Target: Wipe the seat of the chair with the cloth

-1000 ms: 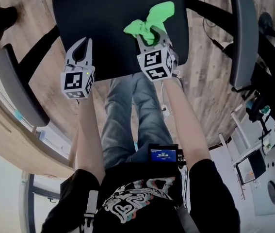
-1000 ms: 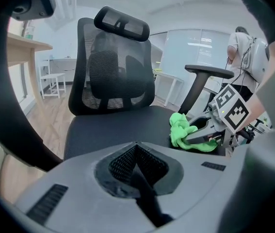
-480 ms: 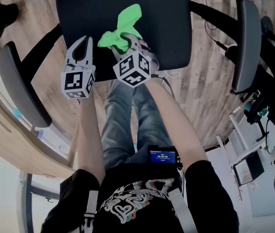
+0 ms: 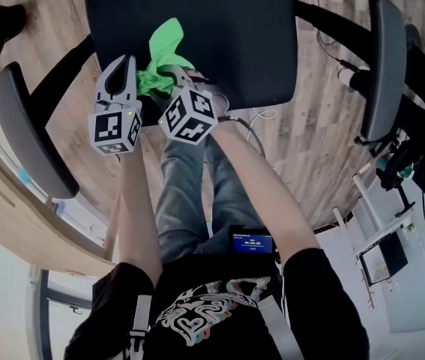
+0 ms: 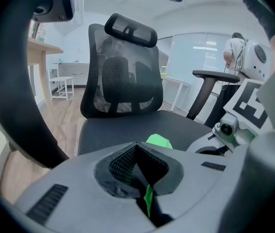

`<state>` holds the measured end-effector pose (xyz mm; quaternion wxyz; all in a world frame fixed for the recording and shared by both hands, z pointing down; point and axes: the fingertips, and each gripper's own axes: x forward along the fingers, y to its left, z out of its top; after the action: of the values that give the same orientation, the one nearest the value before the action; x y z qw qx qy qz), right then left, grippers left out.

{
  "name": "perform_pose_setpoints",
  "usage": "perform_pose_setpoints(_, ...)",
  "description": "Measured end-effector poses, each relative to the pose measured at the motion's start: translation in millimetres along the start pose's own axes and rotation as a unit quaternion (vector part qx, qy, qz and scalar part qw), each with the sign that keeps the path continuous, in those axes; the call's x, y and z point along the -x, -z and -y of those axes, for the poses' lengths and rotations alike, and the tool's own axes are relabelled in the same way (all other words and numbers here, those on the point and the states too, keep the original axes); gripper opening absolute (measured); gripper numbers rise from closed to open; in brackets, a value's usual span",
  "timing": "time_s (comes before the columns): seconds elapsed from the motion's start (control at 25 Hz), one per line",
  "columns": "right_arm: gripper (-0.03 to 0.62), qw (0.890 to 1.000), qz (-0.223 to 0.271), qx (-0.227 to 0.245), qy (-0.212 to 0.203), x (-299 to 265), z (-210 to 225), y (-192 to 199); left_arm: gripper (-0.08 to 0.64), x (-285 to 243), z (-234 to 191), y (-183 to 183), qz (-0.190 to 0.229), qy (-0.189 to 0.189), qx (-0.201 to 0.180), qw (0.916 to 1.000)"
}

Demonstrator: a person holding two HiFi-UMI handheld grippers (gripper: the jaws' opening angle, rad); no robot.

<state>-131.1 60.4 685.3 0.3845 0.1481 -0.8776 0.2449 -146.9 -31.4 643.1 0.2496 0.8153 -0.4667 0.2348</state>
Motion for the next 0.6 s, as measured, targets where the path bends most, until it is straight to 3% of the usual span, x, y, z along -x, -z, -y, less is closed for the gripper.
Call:
perform_pose_setpoints(0.16,0.147,0.998,0.01,0.04,-0.054,-3.7,-25.5,-3.9,0.002,-1.4,-1.7,-2.6,0.005,-0.001,0.0,1.0)
perform_pose_setpoints(0.28,0.147,0.996,0.015,0.044,-0.075,-5.5,-35.7,-3.4,0.002,-0.4,-3.1,-2.9,0.008,-0.003,0.002,1.0)
perform_pose_setpoints(0.6,0.147,0.997,0.006,0.041,-0.073,-7.3,-34.3,-1.0,0.002,-1.8,-2.9,-1.5,0.006,-0.004,0.006,1.0)
